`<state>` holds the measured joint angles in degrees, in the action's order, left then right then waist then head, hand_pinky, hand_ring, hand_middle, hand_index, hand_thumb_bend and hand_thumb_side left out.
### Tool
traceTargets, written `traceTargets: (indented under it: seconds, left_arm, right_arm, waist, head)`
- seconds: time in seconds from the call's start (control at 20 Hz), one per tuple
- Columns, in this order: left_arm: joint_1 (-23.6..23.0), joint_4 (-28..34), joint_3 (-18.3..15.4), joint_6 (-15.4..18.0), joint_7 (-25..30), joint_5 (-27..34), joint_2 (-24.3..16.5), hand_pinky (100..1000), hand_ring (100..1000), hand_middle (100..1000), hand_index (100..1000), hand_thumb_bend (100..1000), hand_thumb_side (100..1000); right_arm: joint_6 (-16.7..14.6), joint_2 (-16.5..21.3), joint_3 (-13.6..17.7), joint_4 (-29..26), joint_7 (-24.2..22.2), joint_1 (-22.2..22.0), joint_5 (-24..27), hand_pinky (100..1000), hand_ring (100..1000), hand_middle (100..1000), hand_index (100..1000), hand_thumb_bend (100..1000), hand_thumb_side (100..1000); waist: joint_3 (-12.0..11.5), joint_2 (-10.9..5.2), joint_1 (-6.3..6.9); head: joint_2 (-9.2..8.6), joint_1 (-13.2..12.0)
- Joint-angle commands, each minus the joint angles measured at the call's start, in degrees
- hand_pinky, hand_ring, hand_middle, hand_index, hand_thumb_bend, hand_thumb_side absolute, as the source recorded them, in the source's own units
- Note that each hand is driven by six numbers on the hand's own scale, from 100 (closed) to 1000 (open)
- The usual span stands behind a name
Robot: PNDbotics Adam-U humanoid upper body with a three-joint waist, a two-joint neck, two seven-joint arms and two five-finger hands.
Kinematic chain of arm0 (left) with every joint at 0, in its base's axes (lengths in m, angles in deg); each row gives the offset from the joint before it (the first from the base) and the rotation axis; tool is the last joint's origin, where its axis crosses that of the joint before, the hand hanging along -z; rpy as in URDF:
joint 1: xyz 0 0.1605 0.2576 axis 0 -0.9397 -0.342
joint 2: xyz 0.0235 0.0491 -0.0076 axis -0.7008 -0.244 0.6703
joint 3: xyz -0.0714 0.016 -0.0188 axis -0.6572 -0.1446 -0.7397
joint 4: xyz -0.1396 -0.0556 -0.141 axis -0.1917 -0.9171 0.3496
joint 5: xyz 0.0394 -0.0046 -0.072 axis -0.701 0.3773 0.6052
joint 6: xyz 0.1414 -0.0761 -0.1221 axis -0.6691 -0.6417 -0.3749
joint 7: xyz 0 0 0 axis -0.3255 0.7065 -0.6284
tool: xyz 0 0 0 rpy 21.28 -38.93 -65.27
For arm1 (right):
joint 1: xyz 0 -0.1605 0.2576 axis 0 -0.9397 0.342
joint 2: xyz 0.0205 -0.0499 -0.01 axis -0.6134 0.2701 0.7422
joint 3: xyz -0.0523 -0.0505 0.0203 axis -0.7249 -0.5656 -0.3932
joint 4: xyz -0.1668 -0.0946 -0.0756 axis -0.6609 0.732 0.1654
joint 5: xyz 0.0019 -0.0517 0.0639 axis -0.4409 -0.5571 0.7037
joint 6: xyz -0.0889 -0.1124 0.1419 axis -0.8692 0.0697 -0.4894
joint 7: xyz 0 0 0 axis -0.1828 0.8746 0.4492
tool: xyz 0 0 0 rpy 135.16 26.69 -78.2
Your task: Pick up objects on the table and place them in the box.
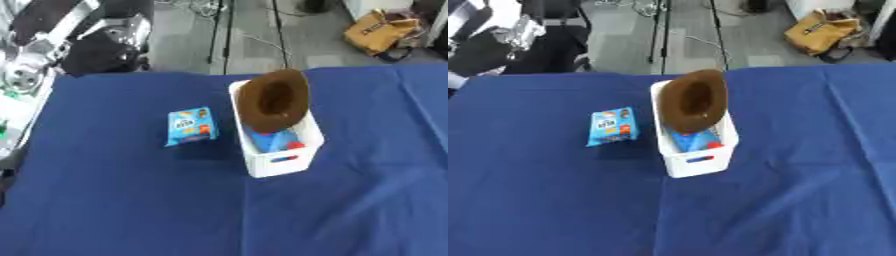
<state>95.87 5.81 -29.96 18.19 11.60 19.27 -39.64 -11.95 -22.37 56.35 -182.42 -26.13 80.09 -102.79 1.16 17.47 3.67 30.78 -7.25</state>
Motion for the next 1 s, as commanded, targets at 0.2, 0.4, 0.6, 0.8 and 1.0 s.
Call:
traceTargets:
  seconds: [0.2, 0.4, 0.6, 0.8, 1.0]
  left_arm:
    - [4.6, -8.6, 2.1, 1.5, 9.4, -3.8, -2.0, 1000, 1000, 1000, 1000, 100, 900]
    - [7.0, -15.2, 3.3, 1.4, 13.8, -4.7, -1.0, 1000, 1000, 1000, 1000, 204, 887]
    - [8.5, -19.7, 4.2, 1.6, 15.8, -4.8, -0.3, 1000, 1000, 1000, 1000, 437, 1000]
    - [10.0, -24.9, 5.5, 3.3, 15.2, -5.9, 0.4, 1000, 1000, 1000, 1000, 412, 948]
    - [11.5, -31.8, 6.0, 5.5, 14.9, -7.3, 1.6, 1000, 1000, 1000, 1000, 390, 917]
  right_arm:
    - [0.2, 1.8, -0.2, -1.2, 0.0, 0.2, 0.6, 790, 774, 700, 748, 100, 910]
    - [0.2, 1.9, -0.3, -1.2, 0.0, 0.1, 0.7, 790, 774, 699, 746, 100, 911]
    - [0.3, 1.9, -0.4, -1.2, 0.0, 0.0, 0.8, 790, 774, 698, 742, 100, 912]
    - [0.5, 1.9, -0.5, -1.2, 0.0, -0.1, 0.9, 790, 773, 696, 737, 100, 913]
    - [0.6, 2.0, -0.7, -1.2, 0.0, -0.2, 1.1, 790, 773, 695, 731, 100, 913]
  waist:
    - [0.0, -1.7, 0.11]
    - [0.0, -1.77, 0.27]
    - [0.1, -1.76, 0.38]
    - [0.1, -1.7, 0.56]
    - [0.0, -1.63, 0.65]
  head:
    - [0.36, -0.6]
    - [0.23, -0.6]
    - [0.18, -0.5]
    - [0.15, -0.5]
    - [0.09, -0.5]
